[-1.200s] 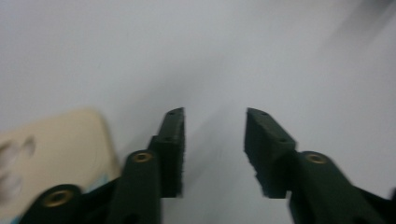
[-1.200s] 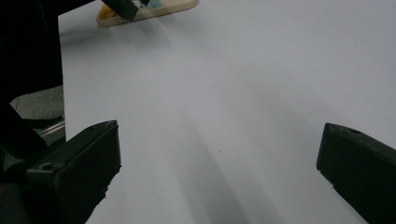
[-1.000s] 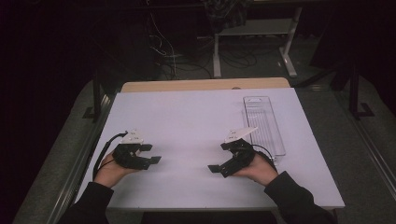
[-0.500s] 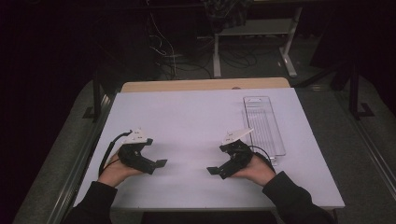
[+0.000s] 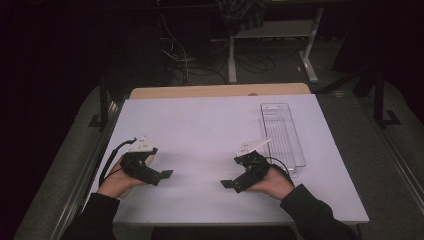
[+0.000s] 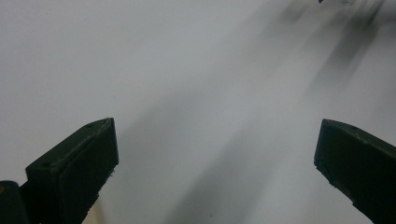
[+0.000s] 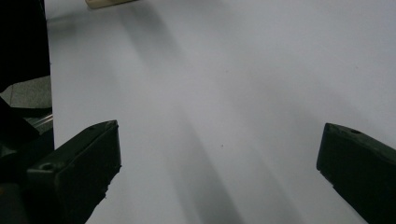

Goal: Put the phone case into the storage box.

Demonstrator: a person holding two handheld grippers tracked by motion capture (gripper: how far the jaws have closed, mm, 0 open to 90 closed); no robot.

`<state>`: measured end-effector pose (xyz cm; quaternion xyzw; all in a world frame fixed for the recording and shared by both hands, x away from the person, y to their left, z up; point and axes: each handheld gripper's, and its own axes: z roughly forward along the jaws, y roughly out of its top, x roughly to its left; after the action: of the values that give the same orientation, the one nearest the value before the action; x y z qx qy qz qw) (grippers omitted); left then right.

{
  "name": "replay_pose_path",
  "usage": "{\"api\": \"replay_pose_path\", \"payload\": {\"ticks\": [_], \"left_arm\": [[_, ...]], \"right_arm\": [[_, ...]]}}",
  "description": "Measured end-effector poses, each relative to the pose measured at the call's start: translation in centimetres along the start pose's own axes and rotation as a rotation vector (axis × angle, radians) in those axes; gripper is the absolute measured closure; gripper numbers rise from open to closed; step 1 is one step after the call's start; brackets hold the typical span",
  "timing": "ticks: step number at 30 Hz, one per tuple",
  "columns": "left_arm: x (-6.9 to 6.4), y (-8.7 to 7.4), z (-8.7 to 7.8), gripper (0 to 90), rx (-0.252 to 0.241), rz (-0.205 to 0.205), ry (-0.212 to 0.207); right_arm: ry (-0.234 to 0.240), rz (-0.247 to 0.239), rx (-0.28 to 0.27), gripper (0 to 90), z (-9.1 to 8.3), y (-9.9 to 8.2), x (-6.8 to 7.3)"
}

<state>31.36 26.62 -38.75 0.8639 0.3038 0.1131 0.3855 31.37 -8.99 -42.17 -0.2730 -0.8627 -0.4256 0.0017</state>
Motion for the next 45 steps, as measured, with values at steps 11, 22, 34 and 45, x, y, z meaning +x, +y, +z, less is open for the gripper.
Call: {"api": "replay_pose_path", "payload": {"ticks": [11, 22, 34, 45], "left_arm": [[1.4, -0.1, -2.1, 0.0, 0.013, -0.035, 0.082], [2.5, -0.5, -3.7, 0.0, -0.014, -0.064, 0.132], [3.6, -1.5, -5.1, 0.0, -0.031, -0.097, 0.181], [5.0, -2.5, -6.7, 0.0, -0.045, -0.129, 0.233]], "right_arm": [[-0.015, -0.008, 0.006, 0.0, 0.1, 0.0, 0.1], [-0.025, -0.015, -0.001, 0.0, 0.1, -0.1, 0.1], [-0.039, -0.007, -0.001, 0.0, 0.0, -0.1, 0.0], [-0.047, -0.013, -0.003, 0.0, 0.1, -0.1, -0.1]]}}
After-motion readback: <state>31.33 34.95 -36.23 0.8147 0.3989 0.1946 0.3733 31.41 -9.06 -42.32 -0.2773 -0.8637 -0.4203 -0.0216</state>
